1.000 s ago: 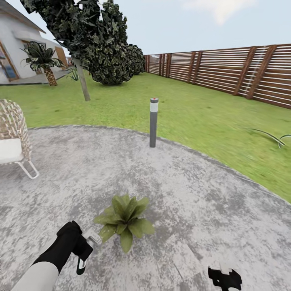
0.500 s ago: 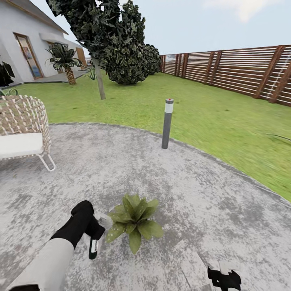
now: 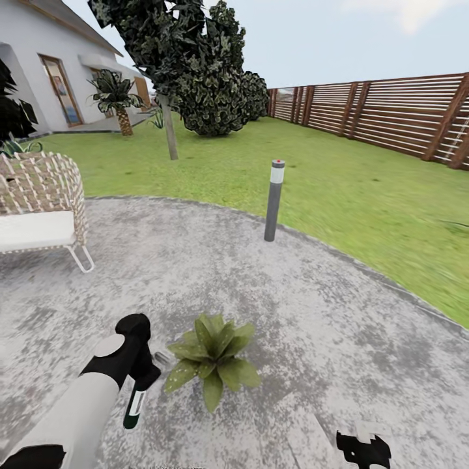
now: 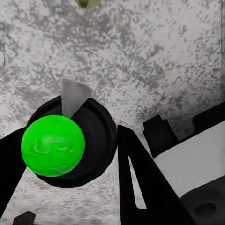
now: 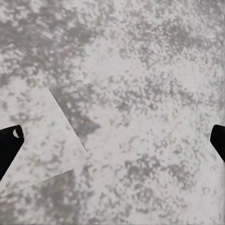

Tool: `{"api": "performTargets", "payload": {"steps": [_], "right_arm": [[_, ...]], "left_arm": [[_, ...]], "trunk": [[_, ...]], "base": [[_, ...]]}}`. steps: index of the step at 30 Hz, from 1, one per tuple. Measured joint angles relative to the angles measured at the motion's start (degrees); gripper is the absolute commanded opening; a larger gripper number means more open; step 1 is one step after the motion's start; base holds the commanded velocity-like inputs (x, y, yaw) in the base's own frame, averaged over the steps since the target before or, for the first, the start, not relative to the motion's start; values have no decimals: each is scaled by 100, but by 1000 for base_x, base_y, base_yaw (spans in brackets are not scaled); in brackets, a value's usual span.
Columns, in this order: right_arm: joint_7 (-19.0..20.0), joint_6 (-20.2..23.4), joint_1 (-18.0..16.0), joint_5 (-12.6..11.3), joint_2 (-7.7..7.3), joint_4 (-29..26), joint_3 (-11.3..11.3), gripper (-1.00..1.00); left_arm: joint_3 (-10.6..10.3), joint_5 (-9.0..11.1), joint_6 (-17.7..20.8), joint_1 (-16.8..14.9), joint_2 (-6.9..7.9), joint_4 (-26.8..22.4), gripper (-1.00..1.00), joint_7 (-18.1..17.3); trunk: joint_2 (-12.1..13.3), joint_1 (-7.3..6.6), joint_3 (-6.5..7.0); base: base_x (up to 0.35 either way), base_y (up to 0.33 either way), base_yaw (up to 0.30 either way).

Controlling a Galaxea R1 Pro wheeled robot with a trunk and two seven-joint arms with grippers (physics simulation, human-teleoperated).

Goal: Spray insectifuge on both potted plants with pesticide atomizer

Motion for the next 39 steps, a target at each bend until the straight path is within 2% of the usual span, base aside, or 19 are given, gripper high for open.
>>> {"api": "performTargets", "payload": {"steps": [11,15,18,23,32,37,39], "right_arm": [[0,0,0,0,9,0,0,100],[0,0,0,0,9,0,0,100],[0,0,0,0,16,0,0,100],[0,0,0,0,18,0,0,100],[0,0,1,0,17,-2,0,100],[-7,0,0,0,18,0,0,100],[-8,0,0,0,18,0,0,100]], "left_arm": [[18,-26,20,19,74,-10,-100,73],[51,9,52,42,14,73,-100,466],[83,62,63,205,-14,86,-100,613],[91,183,60,270,-43,73,-100,641],[99,187,58,271,-35,29,-100,644],[124,186,59,283,33,73,-100,645],[191,191,64,396,50,85,-100,651]], "trunk": [[0,0,0],[0,-1,0],[0,-1,0],[0,0,0],[0,0,0],[0,-1,0],[0,-2,0]], "base": [[-8,-275,278],[76,-272,278],[150,-263,278],[70,-270,262],[2,-276,35],[34,-272,239],[175,-208,275]]}}
